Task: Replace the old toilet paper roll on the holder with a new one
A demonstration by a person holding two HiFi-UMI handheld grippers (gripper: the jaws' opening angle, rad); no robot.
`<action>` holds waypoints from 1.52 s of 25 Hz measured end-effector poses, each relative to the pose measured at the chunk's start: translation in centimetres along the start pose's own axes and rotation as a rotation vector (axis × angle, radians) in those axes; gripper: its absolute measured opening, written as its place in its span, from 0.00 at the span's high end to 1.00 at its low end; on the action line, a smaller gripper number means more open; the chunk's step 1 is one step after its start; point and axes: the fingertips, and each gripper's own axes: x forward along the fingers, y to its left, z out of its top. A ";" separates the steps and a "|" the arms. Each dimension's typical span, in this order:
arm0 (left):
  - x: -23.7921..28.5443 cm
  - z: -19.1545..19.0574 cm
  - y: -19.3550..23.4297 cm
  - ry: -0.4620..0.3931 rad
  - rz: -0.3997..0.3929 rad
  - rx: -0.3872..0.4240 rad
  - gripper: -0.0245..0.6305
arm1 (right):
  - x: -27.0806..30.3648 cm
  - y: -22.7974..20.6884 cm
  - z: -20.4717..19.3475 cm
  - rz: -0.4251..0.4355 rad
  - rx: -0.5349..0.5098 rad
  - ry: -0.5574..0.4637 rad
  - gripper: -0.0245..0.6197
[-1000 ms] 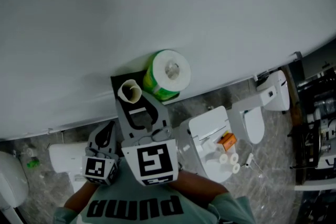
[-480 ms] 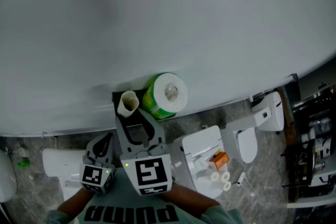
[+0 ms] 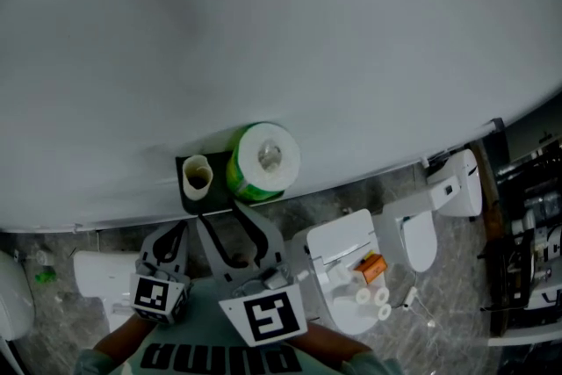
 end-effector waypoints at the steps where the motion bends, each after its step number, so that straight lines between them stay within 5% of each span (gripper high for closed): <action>1: 0.2 0.1 -0.4 0.003 -0.007 0.012 0.96 | -0.3 -0.2 0.1 -0.003 0.011 -0.014 0.71; 15: 2.8 0.0 -3.8 0.059 -0.040 0.099 0.96 | -3.2 -4.5 -0.1 -0.051 0.100 -0.088 0.71; 38: 4.1 0.3 -5.0 0.075 0.002 0.118 0.96 | -4.0 -7.9 -0.8 -0.035 0.128 -0.093 0.71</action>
